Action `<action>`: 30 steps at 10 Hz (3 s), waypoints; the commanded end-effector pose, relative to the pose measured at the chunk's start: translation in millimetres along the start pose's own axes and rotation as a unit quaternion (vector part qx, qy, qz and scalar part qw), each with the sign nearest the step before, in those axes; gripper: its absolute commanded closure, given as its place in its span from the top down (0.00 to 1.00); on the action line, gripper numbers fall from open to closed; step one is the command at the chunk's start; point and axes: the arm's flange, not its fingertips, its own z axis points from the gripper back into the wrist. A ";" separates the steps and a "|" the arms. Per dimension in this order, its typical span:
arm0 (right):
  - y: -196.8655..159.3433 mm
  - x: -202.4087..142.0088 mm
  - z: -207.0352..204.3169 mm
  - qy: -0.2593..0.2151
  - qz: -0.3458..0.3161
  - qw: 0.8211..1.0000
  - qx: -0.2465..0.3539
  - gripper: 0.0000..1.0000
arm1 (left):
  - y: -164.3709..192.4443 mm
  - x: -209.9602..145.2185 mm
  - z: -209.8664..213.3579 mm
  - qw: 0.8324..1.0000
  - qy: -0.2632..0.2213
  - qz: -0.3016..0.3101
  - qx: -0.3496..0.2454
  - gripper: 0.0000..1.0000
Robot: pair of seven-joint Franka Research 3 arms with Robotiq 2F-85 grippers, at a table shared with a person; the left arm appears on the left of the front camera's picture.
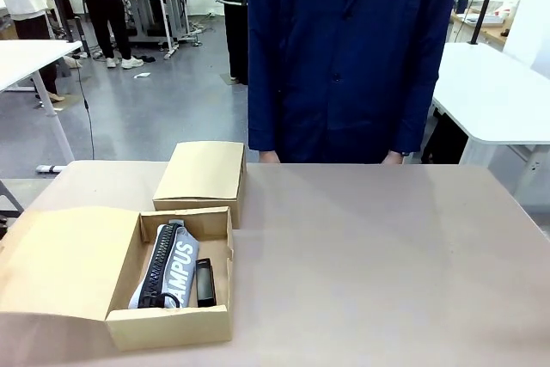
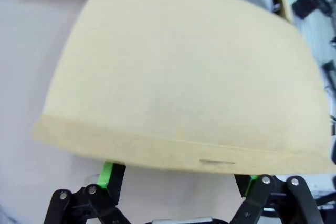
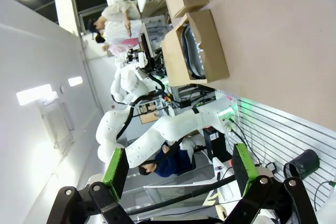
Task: Place items inside the box.
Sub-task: Close the lid of the Mailer Box closest to the robot.
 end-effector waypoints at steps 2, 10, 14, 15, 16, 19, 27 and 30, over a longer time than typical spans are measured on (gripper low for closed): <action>2.6 1.3 0.2 0.001 0.013 1.000 0.008 1.00 | -40.3 17.2 -32.6 0.997 -0.061 -0.028 -0.043 1.00; 2.6 1.3 0.2 0.001 0.013 1.000 0.008 1.00 | -59.2 66.0 -23.9 0.969 -0.235 -0.033 -0.067 1.00; 2.6 1.3 0.2 0.001 0.013 1.000 0.008 1.00 | -69.6 116.5 -60.1 0.958 -0.279 -0.057 -0.045 1.00; 2.6 1.3 0.2 0.001 0.013 1.000 0.008 1.00 | -74.5 130.1 -72.5 0.954 -0.292 -0.072 -0.010 1.00; 2.6 1.3 0.2 0.001 0.013 1.000 0.008 1.00 | -85.7 146.1 -87.8 0.957 -0.279 -0.079 -0.004 1.00; 2.6 1.3 0.2 0.001 0.013 1.000 0.008 1.00 | -105.5 167.0 -133.5 0.971 -0.224 -0.069 -0.053 1.00; 2.6 1.3 0.2 0.001 0.013 1.000 0.008 1.00 | -21.4 215.5 -191.7 0.984 -0.158 -0.059 -0.049 1.00; 2.6 1.3 0.2 0.001 0.013 1.000 0.008 1.00 | -28.1 205.5 -201.1 0.971 -0.211 -0.112 0.010 1.00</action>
